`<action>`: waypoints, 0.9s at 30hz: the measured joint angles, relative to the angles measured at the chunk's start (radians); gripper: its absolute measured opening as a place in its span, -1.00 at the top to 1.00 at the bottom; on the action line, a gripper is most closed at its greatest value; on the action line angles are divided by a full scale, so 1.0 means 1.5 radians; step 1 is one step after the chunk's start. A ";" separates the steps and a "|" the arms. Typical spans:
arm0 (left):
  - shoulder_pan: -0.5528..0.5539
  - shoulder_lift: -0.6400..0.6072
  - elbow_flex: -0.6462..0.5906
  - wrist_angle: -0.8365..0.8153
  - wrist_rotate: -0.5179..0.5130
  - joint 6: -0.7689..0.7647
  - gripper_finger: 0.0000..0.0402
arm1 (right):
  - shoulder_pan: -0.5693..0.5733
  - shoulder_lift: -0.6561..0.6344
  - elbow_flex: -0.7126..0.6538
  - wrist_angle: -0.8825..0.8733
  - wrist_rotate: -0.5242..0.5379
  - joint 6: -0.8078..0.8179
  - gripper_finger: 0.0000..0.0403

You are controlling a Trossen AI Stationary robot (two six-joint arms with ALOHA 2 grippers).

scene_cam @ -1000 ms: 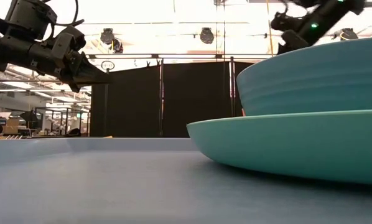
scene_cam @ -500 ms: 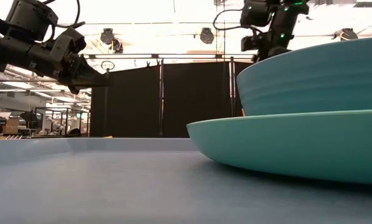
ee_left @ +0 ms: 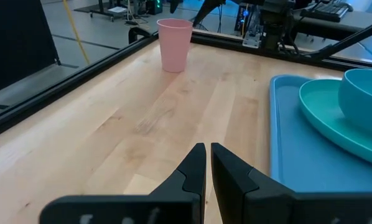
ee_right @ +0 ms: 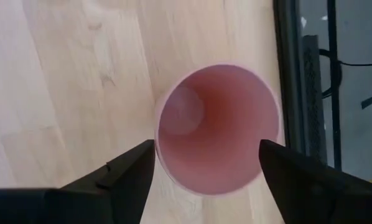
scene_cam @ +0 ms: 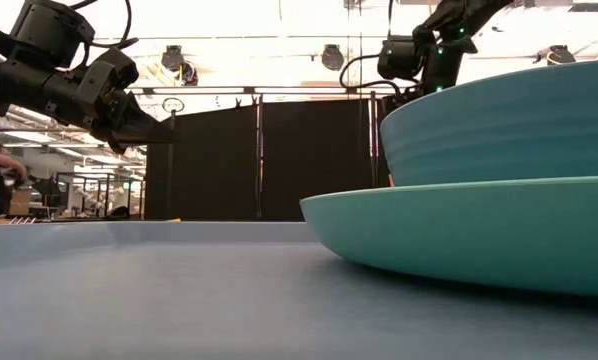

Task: Set up tray
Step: Put the pink cup to the top left of the green plate on the blue tray

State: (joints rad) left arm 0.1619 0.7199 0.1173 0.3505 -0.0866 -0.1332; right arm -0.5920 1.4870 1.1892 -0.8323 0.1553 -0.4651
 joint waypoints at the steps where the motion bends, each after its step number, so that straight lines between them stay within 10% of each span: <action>1: 0.000 0.000 0.000 -0.001 0.000 0.000 0.87 | -0.002 0.004 0.000 -0.001 -0.001 -0.003 -0.35; 12: 0.000 0.000 0.000 -0.002 0.000 0.017 0.87 | -0.001 0.061 -0.015 0.018 -0.019 -0.014 -0.10; 22: 0.000 0.000 0.000 -0.001 0.000 0.017 0.87 | 0.013 0.077 -0.017 0.038 -0.020 -0.018 0.88; 27: 0.000 0.000 0.000 0.000 -0.001 0.017 0.87 | 0.023 0.056 -0.017 0.043 -0.017 -0.013 0.98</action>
State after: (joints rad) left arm 0.1623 0.7198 0.1173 0.3500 -0.0875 -0.1078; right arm -0.5572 1.5714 1.1644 -0.7671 0.1302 -0.4850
